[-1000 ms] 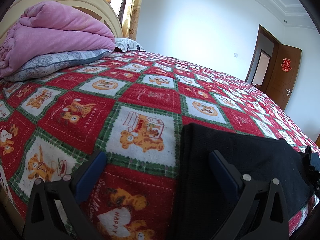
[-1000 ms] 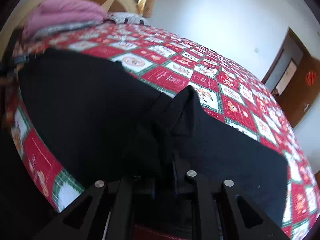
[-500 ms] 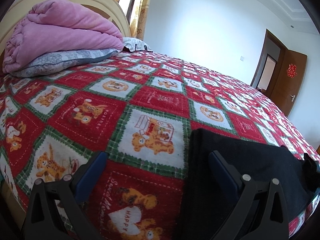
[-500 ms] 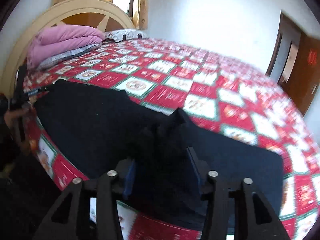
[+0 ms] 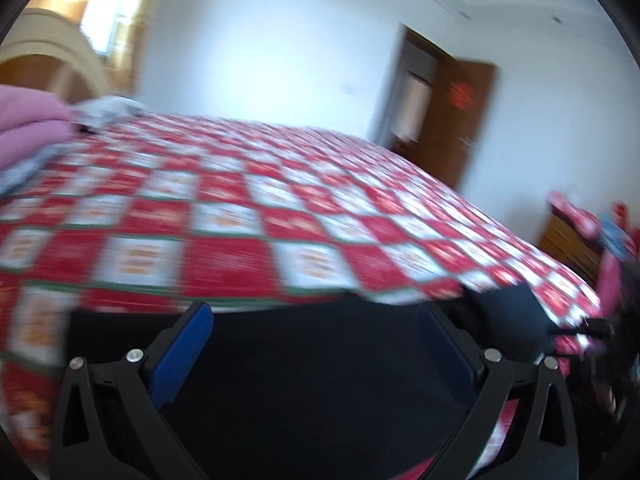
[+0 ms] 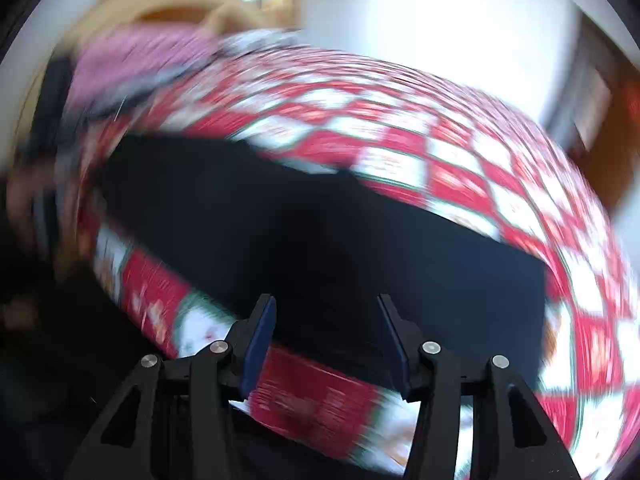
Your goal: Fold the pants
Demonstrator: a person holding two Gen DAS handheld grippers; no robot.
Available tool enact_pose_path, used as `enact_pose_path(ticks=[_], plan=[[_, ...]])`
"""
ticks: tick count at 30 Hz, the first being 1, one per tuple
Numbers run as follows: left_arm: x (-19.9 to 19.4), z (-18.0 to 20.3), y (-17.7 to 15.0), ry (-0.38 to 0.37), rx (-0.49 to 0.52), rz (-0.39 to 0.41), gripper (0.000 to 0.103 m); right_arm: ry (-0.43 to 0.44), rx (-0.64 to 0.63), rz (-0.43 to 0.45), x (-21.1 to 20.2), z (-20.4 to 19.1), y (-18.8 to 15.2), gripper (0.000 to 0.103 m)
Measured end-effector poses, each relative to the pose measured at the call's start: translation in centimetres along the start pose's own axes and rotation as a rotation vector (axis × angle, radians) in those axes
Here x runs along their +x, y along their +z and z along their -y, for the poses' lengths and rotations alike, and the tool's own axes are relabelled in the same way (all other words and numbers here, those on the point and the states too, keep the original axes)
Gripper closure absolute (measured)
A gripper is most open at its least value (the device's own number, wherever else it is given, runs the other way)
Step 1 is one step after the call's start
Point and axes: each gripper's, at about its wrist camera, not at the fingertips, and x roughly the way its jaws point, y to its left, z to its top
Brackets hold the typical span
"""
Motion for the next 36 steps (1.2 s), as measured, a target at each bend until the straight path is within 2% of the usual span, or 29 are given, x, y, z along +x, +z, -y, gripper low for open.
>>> enact_pose_path(ticks=[2, 4, 5, 6, 8, 10, 13, 14, 16, 17, 18, 19, 21, 25, 28, 31, 32, 33, 35, 36], plan=[[2.1, 2.6, 0.1, -0.061, 0.026, -0.053, 0.0, -0.017, 0.195, 0.018, -2.1, 5.5, -0.7, 0.051], [4.4, 5.6, 0.3, -0.127, 0.059, -0.101, 0.0, -0.144, 0.263, 0.041, -4.0, 9.7, -1.7, 0.051], [5.3, 6.8, 0.3, -0.157, 0.067, -0.129, 0.0, -0.181, 0.294, 0.04, -4.5, 11.2, -2.2, 0.051], [6.4, 7.8, 0.4, -0.184, 0.068, -0.154, 0.0, -0.172, 0.348, 0.034, -4.8, 12.8, -2.8, 0.051], [8.3, 9.3, 0.4, -0.215, 0.061, -0.182, 0.0, -0.082, 0.481, -0.006, -4.6, 15.7, -4.3, 0.051], [10.6, 10.0, 0.6, -0.246, 0.037, -0.228, 0.001, -0.032, 0.541, -0.024, -3.9, 16.8, -5.5, 0.053], [12.3, 10.4, 0.2, -0.284, -0.016, -0.273, 0.012, 0.037, 0.567, -0.022, -2.5, 16.5, -6.2, 0.072], [12.3, 10.6, -0.1, -0.292, -0.027, -0.281, 0.019, 0.05, 0.57, -0.035, -1.9, 16.2, -6.3, 0.073], [12.4, 10.9, -0.5, -0.294, -0.025, -0.284, 0.04, 0.032, 0.544, -0.044, -1.0, 15.6, -6.3, 0.078], [12.0, 11.2, -0.6, -0.293, -0.016, -0.281, 0.067, 0.021, 0.532, -0.045, -0.8, 15.4, -6.5, 0.083], [11.6, 11.4, -0.5, -0.293, -0.008, -0.276, 0.085, 0.014, 0.524, -0.048, -0.9, 15.5, -6.6, 0.086], [10.7, 11.4, -0.5, -0.289, -0.001, -0.256, 0.085, 0.011, 0.512, -0.046, -1.3, 15.5, -6.5, 0.09], [10.0, 11.6, -0.5, -0.267, 0.03, -0.237, 0.085, 0.004, 0.488, -0.045, -1.7, 15.4, -6.0, 0.091], [11.4, 10.8, -2.1, -0.171, 0.084, -0.304, 0.079, -0.097, 0.396, -0.098, -0.5, 14.5, -6.0, 0.092], [10.9, 10.8, -2.3, -0.167, 0.099, -0.278, 0.079, -0.151, 0.325, -0.11, -0.3, 13.4, -5.8, 0.092], [9.8, 11.1, -1.9, -0.148, 0.136, -0.259, 0.069, -0.185, 0.317, -0.08, -1.5, 13.2, -5.2, 0.088], [9.3, 10.9, -1.6, -0.144, 0.143, -0.243, 0.059, -0.225, 0.319, -0.063, -2.1, 13.0, -4.9, 0.088], [8.8, 10.7, -1.5, -0.124, 0.149, -0.223, 0.044, -0.267, 0.301, -0.032, -2.7, 12.5, -4.3, 0.088], [7.6, 9.6, -1.0, -0.086, 0.149, -0.173, 0.029, -0.25, 0.273, 0.047, -3.9, 11.1, -3.1, 0.088], [7.1, 8.8, -0.7, -0.084, 0.14, -0.16, 0.029, -0.203, 0.268, 0.081, -4.2, 10.2, -2.5, 0.088]])
